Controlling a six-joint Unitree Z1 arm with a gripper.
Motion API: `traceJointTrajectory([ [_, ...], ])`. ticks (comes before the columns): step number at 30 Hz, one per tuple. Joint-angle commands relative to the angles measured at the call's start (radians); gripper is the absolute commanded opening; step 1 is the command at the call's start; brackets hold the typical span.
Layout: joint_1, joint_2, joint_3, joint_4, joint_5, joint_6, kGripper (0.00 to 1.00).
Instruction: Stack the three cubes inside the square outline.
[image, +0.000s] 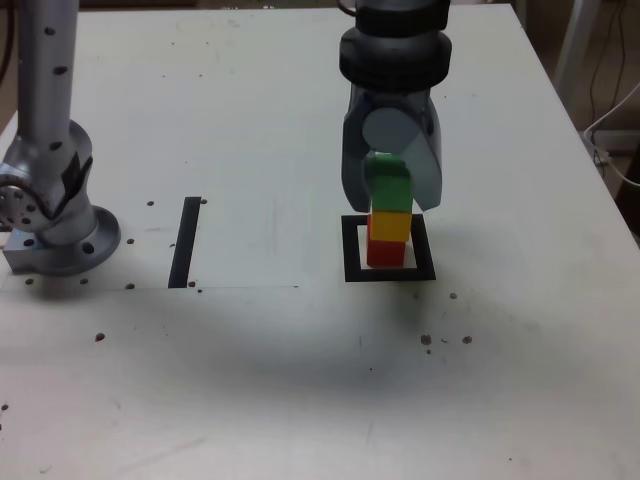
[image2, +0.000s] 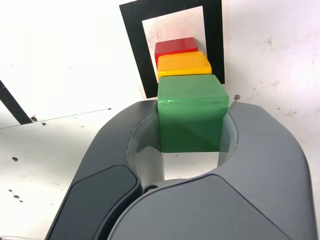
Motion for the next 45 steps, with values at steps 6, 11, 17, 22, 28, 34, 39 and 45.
traceJointTrajectory([
  [6,-0.001,0.002,0.034,-0.031,-0.005,-0.001,0.86],
  [11,-0.001,-0.005,0.046,-0.040,-0.005,-0.001,0.99],
  [17,-0.001,-0.044,0.053,-0.041,0.023,-0.008,0.99],
  [22,-0.001,-0.123,0.070,-0.018,0.084,-0.037,0.99],
  [28,0.001,-0.225,0.143,0.001,0.116,-0.063,0.99],
  [34,0.013,-0.320,0.286,-0.017,0.094,-0.070,1.00],
  [39,0.023,-0.387,0.418,-0.046,0.077,-0.070,1.00],
  [45,0.031,-0.442,0.566,-0.082,0.075,-0.070,1.00],
])
